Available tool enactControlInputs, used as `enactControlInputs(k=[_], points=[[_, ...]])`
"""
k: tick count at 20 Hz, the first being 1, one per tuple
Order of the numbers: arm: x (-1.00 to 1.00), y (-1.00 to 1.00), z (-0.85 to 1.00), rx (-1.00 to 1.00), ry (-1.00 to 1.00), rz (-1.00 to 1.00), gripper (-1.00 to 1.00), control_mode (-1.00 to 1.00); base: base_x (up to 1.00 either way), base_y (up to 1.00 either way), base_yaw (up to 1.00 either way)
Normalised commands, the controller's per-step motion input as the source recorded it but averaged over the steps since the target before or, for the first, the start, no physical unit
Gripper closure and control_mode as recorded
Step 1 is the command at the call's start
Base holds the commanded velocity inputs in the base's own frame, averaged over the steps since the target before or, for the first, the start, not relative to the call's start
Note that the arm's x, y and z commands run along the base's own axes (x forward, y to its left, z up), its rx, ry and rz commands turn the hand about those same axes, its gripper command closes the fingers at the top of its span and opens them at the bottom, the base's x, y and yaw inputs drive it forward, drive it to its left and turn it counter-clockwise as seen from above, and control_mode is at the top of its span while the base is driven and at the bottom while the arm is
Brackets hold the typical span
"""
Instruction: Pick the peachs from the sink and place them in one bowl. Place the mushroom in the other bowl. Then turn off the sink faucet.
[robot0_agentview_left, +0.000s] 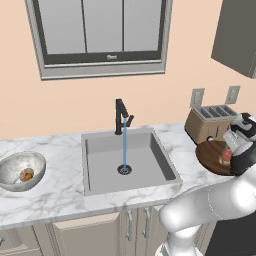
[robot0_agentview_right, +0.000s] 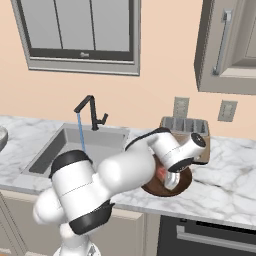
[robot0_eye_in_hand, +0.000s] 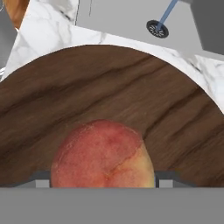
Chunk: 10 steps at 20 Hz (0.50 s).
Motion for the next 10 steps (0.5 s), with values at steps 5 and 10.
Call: enactControlInputs(k=[5, 10], points=[[0.0, 0.05, 0.01, -0.01, -0.05, 0.0, -1.0, -1.0, 0.0, 0.0, 0.0], [0.0, 0.3, 0.24, -0.02, -0.16, 0.0, -1.0, -1.0, 0.0, 0.0, 0.0]])
